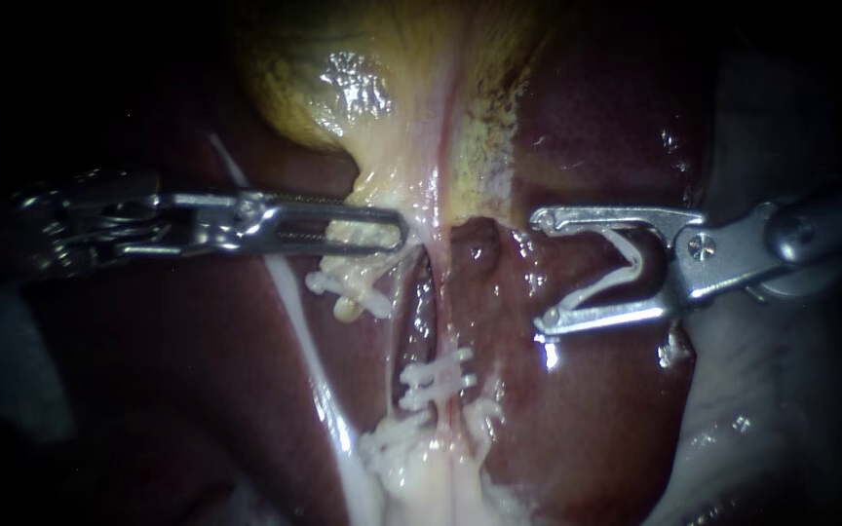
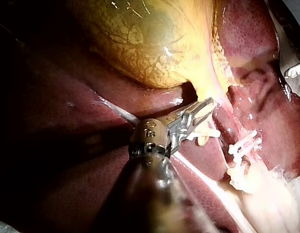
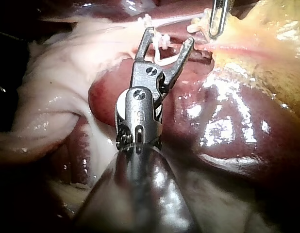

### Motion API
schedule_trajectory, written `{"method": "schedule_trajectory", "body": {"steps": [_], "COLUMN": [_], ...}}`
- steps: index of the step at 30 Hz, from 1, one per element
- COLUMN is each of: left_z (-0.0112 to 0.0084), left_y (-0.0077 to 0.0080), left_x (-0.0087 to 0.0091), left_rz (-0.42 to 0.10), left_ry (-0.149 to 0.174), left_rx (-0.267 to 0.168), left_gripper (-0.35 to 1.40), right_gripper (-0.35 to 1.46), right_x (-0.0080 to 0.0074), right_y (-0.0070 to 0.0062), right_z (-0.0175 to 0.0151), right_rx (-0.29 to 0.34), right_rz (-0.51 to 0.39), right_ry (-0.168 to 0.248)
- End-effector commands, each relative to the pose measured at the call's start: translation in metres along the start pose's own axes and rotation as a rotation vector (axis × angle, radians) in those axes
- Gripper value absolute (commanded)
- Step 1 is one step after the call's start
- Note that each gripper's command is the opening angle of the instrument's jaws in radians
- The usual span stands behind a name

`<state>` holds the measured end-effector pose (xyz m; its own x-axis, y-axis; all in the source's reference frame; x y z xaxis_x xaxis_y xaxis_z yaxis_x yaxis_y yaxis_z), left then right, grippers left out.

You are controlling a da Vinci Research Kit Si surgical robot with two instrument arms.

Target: Clipping third clip right tube

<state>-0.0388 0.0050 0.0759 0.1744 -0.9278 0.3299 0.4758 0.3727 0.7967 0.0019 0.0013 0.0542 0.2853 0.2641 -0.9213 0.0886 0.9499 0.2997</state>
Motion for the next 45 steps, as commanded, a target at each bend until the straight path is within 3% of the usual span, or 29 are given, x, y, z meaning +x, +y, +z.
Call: {"method": "schedule_trajectory", "body": {"steps": [1,6,10,17,25,28,34,39,45], "left_z": [-0.0001,-0.0010,-0.0033,-0.0076,-0.0083,-0.0083,-0.0083,-0.0083,-0.0081], "left_y": [-0.0001,-0.0004,-0.0008,-0.0016,-0.0022,-0.0022,-0.0024,-0.0030,-0.0037], "left_x": [0.0000,-0.0004,-0.0014,-0.0035,-0.0034,-0.0034,-0.0033,-0.0032,-0.0030], "left_rz": [0.000,-0.003,-0.008,-0.017,-0.014,-0.014,-0.015,-0.011,-0.007], "left_ry": [0.000,0.004,0.013,-0.010,-0.013,-0.013,-0.014,-0.015,-0.020], "left_rx": [0.001,0.006,0.018,-0.002,-0.007,-0.007,-0.008,-0.011,-0.014], "left_gripper": [-0.35,-0.35,-0.35,-0.35,-0.35,-0.35,-0.35,-0.35,-0.35], "right_gripper": [0.50,0.50,0.50,0.50,0.50,0.50,0.50,0.49,0.49], "right_x": [0.0000,0.0000,0.0000,0.0001,-0.0002,-0.0008,-0.0039,-0.0062,-0.0076], "right_y": [0.0000,0.0000,0.0000,0.0000,-0.0002,-0.0005,-0.0008,0.0005,0.0019], "right_z": [0.0000,0.0000,0.0000,0.0001,0.0009,0.0023,0.0061,0.0084,0.0106], "right_rx": [0.000,0.000,0.000,-0.001,-0.007,0.002,0.014,0.001,0.003], "right_rz": [0.000,0.000,-0.006,0.006,0.105,0.164,0.249,0.323,0.380], "right_ry": [0.000,0.000,0.000,0.000,0.001,0.006,-0.039,-0.056,-0.060]}}
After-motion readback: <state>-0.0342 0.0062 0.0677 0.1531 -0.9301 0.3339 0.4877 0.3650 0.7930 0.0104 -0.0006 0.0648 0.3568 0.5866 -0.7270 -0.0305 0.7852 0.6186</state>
